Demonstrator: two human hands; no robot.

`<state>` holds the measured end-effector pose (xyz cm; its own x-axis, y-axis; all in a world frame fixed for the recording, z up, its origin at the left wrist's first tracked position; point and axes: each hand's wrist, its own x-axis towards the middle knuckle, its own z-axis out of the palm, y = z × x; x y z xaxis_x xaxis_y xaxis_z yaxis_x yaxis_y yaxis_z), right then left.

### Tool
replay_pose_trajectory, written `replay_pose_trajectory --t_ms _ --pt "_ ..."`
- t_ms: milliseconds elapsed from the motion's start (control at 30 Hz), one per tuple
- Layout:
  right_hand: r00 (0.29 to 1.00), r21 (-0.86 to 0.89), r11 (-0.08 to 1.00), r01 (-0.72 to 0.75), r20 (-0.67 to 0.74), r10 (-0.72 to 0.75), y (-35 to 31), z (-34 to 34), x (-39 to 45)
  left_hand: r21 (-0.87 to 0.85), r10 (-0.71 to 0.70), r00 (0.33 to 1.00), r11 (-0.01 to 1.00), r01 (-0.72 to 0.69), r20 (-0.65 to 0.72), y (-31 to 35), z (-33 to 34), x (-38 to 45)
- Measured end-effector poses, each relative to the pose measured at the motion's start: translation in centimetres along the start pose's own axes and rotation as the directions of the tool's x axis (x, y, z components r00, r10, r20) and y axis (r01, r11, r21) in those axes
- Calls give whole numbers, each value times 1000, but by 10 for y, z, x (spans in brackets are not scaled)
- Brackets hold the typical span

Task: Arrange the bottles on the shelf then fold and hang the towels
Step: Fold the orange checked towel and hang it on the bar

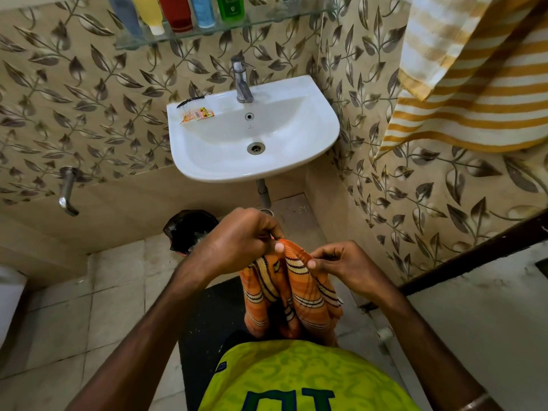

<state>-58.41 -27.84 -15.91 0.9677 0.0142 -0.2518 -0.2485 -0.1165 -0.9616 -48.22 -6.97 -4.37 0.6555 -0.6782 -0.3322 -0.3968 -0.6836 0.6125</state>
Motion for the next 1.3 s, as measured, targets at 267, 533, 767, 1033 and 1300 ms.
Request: replay_pose_trajectory --t_ms 267,533,767,1033,1300 --pt "997 10 1000 -8 71 7 -3 -4 -11 -50 -58 998 997 56 -37 -8 -11 -1" --pt "980 101 993 62 183 -79 -25 2 -10 -7 -109 988 994 109 -109 -18 -11 4" --pt "980 7 991 133 149 -132 -54 9 0 -58 67 995 996 -62 78 -4 3 -1" --pt "987 -37 992 124 110 -120 -57 9 1 -39 8 1000 999 -9 -18 -4 5 3" --pt "996 -53 998 41 83 -36 -44 -1 -9 -105 -32 999 994 28 -35 -7 -8 -1"
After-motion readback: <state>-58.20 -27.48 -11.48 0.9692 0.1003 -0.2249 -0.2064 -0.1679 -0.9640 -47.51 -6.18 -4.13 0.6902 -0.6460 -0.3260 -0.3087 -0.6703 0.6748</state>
